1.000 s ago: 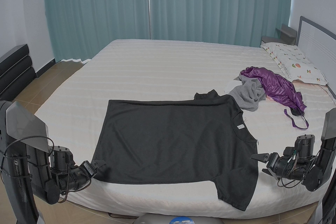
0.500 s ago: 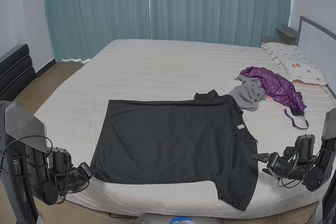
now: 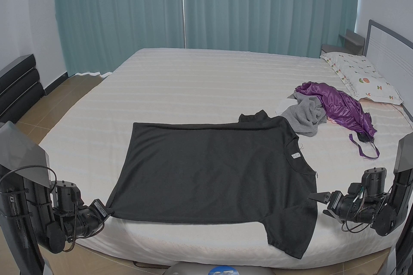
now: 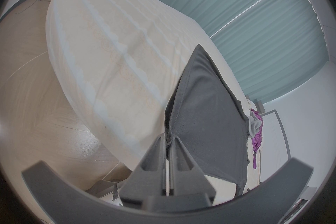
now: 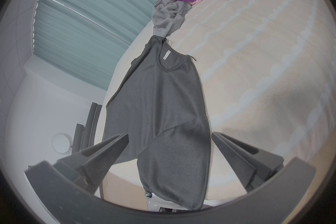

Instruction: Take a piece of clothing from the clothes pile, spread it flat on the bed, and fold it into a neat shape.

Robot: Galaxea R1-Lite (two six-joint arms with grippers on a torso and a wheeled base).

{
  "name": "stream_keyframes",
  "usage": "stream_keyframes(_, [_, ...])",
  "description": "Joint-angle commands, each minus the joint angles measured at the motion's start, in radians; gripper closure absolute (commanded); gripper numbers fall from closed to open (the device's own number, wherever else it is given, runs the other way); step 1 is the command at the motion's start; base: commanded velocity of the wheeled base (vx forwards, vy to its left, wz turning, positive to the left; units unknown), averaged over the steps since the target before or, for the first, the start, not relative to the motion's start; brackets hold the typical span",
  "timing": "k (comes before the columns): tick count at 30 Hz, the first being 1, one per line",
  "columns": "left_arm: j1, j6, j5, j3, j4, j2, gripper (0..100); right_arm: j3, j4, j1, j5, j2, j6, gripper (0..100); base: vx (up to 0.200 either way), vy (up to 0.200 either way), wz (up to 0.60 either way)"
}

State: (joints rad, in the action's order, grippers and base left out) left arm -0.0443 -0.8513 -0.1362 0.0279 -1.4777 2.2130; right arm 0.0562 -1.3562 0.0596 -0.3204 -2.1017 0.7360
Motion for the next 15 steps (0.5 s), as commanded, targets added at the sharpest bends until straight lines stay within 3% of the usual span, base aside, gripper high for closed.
stream_keyframes(1, [0.021, 0.000, 0.000, 0.007, -0.001, -0.003, 100, 0.005, -0.001, -0.003, 0.004, -0.037, -0.003, 0, 0.000, 0.000, 0.00])
stream_keyframes(15, [0.023, -0.009, -0.025, 0.023, -0.001, 0.031, 100, 0.131, -0.018, -0.007, 0.011, -0.176, -0.004, 0, 0.000, 0.000, 0.00])
